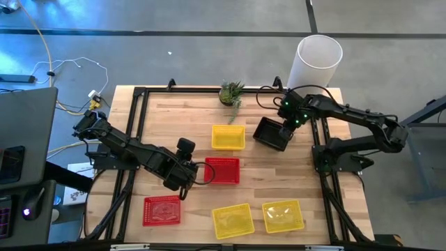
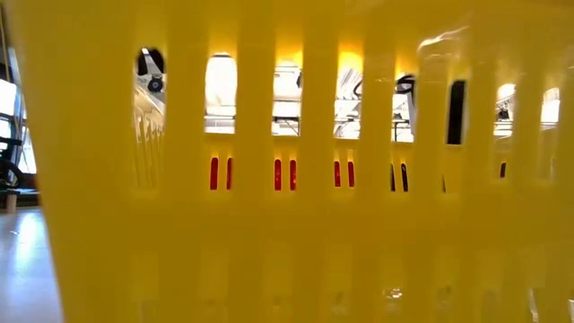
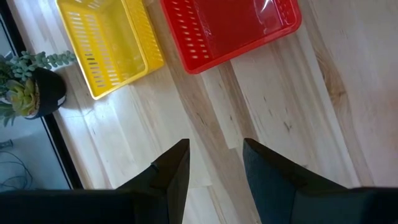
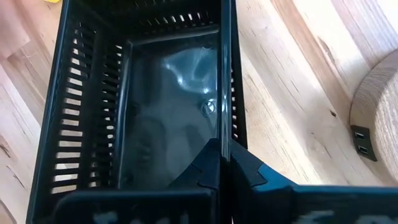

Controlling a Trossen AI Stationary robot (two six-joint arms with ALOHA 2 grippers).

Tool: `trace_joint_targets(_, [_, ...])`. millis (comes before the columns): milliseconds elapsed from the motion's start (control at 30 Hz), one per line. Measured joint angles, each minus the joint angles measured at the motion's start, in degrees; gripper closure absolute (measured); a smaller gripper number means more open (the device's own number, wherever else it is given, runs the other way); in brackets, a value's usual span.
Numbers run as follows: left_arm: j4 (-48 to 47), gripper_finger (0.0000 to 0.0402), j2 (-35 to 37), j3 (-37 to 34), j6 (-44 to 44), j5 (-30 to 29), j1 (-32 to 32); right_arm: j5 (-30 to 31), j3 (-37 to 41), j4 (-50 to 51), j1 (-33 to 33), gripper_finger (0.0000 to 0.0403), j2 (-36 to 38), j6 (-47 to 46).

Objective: Stack baskets by color
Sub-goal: Stack the bottom black bin on the top black bin, then stack the bottom right yellow bin on the top yellow bin

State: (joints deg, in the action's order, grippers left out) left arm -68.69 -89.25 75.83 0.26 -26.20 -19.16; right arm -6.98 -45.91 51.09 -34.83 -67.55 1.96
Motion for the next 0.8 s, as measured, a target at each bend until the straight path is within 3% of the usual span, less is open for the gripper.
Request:
trace_joint_targets(133, [0.02,0.0266,0.00,0.00,0.43,-0.02,0.00,-0.10,0.00,0.02,0.00,0.0390,0.00,-0.03])
trace_joint_targets(467, [0.02,0.0266,0.00,0.00,0.43,-0.11,0.00,0.34,-1.34,0.43,0.00,0.0296,0.12,-0.68])
trace_joint_targets(700, [0.01,0.0266,0.00,0.00,0.29,-0.12,0.00,0.71,-6.49,5.52,0.00,0.0281,0.13,-4.40])
trace_joint_targets(800, [0.01,0.0266,0.00,0.00,-0.25,0.00,0.00,-1.91,-8.34,7.26,0.59,0.0281,0.15,-6.97])
